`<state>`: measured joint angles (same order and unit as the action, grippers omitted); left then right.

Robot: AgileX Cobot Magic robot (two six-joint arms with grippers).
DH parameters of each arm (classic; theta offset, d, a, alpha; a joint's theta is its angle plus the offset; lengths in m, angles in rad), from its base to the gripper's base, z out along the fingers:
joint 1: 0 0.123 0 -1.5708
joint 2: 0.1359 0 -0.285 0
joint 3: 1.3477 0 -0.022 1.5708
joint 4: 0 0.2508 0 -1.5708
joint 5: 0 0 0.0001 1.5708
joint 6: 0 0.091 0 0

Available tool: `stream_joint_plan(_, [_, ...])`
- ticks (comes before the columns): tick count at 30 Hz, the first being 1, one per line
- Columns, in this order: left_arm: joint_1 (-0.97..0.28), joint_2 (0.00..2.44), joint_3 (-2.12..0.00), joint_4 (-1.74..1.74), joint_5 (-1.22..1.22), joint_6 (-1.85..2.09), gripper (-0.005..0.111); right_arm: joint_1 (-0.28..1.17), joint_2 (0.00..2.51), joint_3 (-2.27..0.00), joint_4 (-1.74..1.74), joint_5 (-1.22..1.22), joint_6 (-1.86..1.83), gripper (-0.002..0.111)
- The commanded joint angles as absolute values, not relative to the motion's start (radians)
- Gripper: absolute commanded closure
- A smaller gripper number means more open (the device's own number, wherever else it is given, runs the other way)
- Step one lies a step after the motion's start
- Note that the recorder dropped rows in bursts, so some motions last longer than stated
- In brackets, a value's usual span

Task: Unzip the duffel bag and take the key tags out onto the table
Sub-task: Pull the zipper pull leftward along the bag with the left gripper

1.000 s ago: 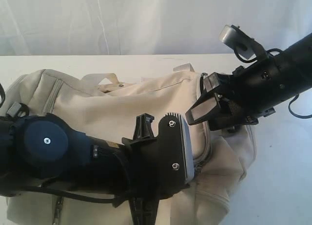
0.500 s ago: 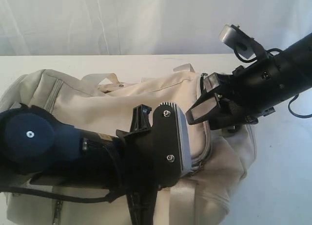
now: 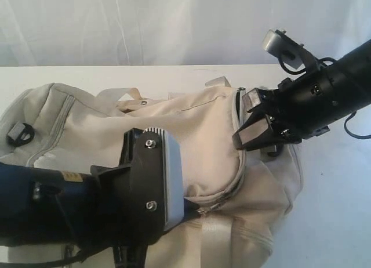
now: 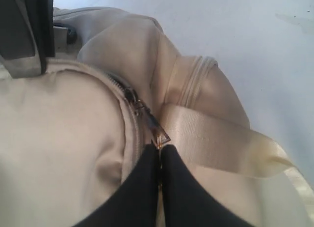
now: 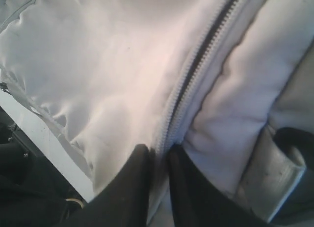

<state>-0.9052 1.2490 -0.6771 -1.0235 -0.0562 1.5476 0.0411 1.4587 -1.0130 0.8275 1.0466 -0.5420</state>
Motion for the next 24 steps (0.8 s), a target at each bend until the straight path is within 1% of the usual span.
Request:
stream_joint_plan(1, [-0.909,1.203,-0.629,-1.047,-0.091,1.538,0.107,0.040,1.459,-1.016,0.816,1.027,-0.555,0.102])
stream_joint_plan(4, [-0.909,1.182,-0.607,-1.056,-0.122,1.538,0.107,0.040,1.459,-1.016,0.787,1.000,-0.546,0.108])
stream_joint_plan(10, [-0.909,1.139,-0.557,-1.174,-0.186,1.579,0.107,0.040,1.459,-1.016,0.758,0.978,-0.528,0.108])
stream_joint_plan(14, [-0.909,1.094,-0.521,-1.432,-0.271,1.749,0.107,0.040,1.459,-1.016,0.755,0.978,-0.528,0.108])
stream_joint_plan(17, [-0.909,1.054,-0.518,-1.744,-0.383,2.067,0.107,0.040,1.459,-1.016,0.754,0.978,-0.528,0.108])
stream_joint_plan(19, [-0.912,1.019,-0.508,-1.744,-0.469,2.085,0.107,0.040,1.459,-1.016,0.754,0.978,-0.526,0.108])
stream_joint_plan(24, [-0.912,0.938,-0.506,-1.744,-0.495,2.059,0.107,0.040,1.459,-1.016,0.752,0.978,-0.526,0.108])
